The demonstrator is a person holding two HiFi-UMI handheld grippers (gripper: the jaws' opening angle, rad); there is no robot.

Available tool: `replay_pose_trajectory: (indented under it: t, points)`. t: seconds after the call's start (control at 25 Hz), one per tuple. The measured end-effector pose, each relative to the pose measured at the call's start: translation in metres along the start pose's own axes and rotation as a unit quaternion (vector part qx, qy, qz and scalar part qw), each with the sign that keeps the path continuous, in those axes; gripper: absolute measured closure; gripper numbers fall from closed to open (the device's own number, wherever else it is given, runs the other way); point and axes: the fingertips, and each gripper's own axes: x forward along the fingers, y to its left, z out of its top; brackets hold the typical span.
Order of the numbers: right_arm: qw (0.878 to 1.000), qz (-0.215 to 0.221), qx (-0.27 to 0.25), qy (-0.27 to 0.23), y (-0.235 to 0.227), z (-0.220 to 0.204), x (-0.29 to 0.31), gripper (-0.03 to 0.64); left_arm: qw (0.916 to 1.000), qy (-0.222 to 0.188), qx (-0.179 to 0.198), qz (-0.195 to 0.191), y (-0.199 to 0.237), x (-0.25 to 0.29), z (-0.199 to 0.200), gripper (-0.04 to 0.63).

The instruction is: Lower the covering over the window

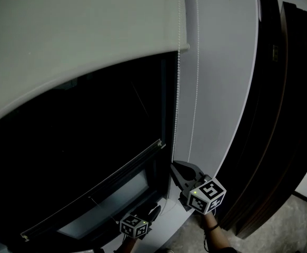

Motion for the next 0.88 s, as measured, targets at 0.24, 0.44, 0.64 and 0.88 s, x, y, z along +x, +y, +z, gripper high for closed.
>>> replay_pose_trajectory:
  t: [0.24,0.44,0.64,0.88]
  points:
    - [0.996,-0.018,0.064,0.064,-0.004,-0.097,-0.016,0.603,0.9897,-0.129,0.059,-0.021,-0.018,-0.01,0.137,0.54]
    - [0.984,-0.032,0.104,0.143,0.001,-0.188,-0.032,0.603,0.9723,-0.193,0.114,-0.065,-0.046,-0.007,0.235,0.511]
    - [0.977,-0.033,0.141,0.155,0.011,-0.222,-0.042,0.603,0.967,-0.19,0.15,-0.081,-0.056,0.011,0.267,0.482]
    - [0.977,-0.037,0.138,0.157,0.012,-0.223,-0.046,0.604,0.9658,-0.193,0.151,-0.084,-0.061,0.014,0.262,0.578]
